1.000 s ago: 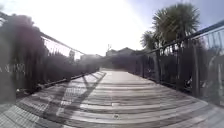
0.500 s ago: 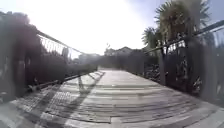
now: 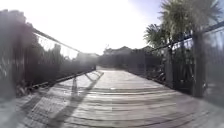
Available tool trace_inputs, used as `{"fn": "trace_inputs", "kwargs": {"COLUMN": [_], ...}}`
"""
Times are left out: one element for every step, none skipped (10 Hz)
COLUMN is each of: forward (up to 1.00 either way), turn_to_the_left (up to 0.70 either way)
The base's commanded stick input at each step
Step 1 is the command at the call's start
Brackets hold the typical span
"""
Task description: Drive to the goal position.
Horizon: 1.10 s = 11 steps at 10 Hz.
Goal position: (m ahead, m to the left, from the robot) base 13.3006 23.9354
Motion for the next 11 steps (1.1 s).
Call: {"fn": "trace_inputs", "kwargs": {"forward": [1.00, 1.00, 1.00, 1.00, 1.00, 1.00, 1.00, 1.00, 1.00, 1.00, 1.00], "turn_to_the_left": [0.00, 0.00, 0.00, 0.00, 0.00, 0.00, 0.08, 0.27, 0.27, 0.21, 0.03]}}
